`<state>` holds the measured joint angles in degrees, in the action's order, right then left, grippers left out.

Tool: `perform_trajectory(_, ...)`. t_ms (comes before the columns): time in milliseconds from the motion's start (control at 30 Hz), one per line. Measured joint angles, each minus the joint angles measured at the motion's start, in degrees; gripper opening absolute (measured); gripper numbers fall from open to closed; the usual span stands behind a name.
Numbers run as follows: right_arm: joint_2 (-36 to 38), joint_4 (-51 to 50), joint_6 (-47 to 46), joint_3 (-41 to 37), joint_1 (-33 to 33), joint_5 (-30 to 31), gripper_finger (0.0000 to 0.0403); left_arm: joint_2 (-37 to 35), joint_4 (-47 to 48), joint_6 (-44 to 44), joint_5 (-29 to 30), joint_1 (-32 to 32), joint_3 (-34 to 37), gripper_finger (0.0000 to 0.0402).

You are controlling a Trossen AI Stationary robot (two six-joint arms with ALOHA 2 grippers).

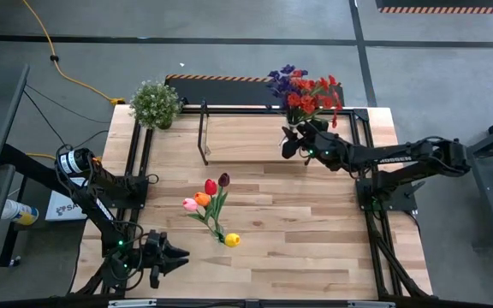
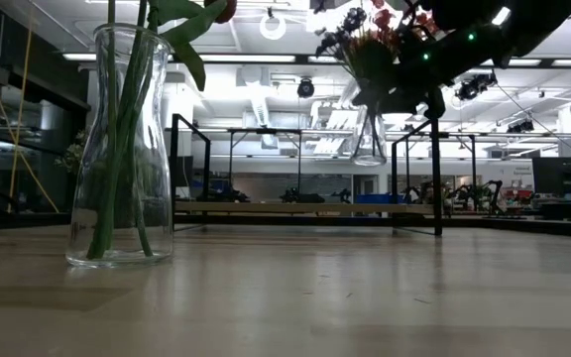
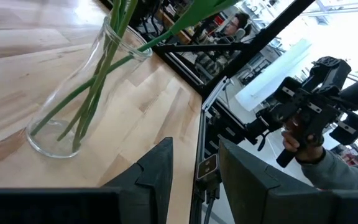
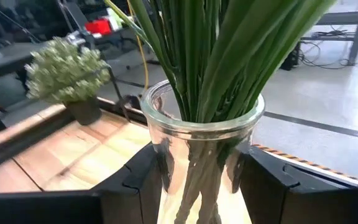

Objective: Pick and place flowers into a vace then onto a shelf
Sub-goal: Put the right transparent vase with the flowers on the shelf

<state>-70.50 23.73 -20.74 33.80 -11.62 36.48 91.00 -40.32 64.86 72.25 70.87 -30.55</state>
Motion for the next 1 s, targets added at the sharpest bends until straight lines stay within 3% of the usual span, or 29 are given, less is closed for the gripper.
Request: perform_trajectory(1000, -6.1, 4.5, 1.3, 0.1, 0.0, 1.5, 0.0161, 0.0, 0.1, 0.0, 0.4, 0.0, 0.0, 0.0163)
